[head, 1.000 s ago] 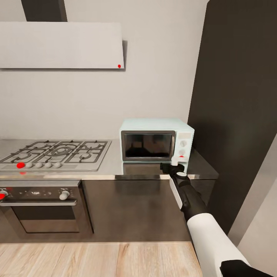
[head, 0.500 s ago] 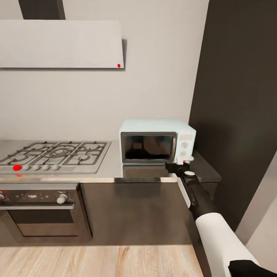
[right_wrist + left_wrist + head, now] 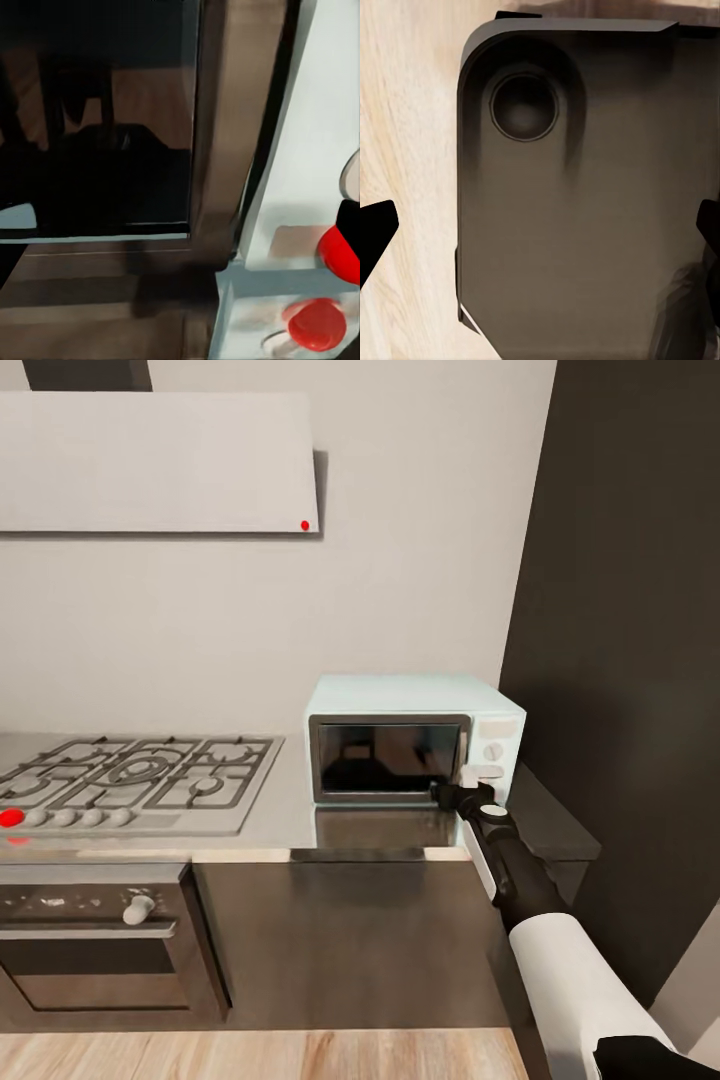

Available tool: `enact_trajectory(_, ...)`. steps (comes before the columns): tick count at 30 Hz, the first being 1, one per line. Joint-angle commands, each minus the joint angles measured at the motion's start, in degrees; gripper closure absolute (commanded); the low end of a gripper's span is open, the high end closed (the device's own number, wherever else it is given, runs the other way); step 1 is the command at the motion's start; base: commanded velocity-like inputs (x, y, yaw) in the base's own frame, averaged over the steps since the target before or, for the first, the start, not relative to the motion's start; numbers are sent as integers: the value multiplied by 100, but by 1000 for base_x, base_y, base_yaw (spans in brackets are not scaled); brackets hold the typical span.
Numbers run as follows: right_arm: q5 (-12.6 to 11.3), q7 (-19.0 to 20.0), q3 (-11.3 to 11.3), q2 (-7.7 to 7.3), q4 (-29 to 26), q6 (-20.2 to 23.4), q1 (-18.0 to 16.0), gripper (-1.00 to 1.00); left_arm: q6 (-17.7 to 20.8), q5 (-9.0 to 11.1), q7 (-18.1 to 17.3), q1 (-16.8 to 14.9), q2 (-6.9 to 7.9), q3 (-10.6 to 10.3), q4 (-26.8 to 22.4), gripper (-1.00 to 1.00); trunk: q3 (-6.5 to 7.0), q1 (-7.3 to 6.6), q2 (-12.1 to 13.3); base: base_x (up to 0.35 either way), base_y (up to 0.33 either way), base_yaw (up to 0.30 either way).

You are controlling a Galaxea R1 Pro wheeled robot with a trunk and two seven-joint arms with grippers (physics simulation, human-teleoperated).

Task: In the kitchen, take the popcorn bag from the countertop, put it into the microwave, and heat it until the popcorn is cooked so the cooked popcorn ends up inside the bag.

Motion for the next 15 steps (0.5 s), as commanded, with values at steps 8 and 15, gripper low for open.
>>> enact_trajectory(8, 61, 0, -31, 37, -18, -26, 6, -100, -12, 39, 3, -1, 6, 20, -3, -100, -6, 1, -3, 21, -3, 0)
enact_trajectory(15, 61, 10, -19, -58, -151, -14, 6, -100, -14, 39, 8, 2, -6, 27, -3, -100, -6, 1, -3, 9, -4, 0)
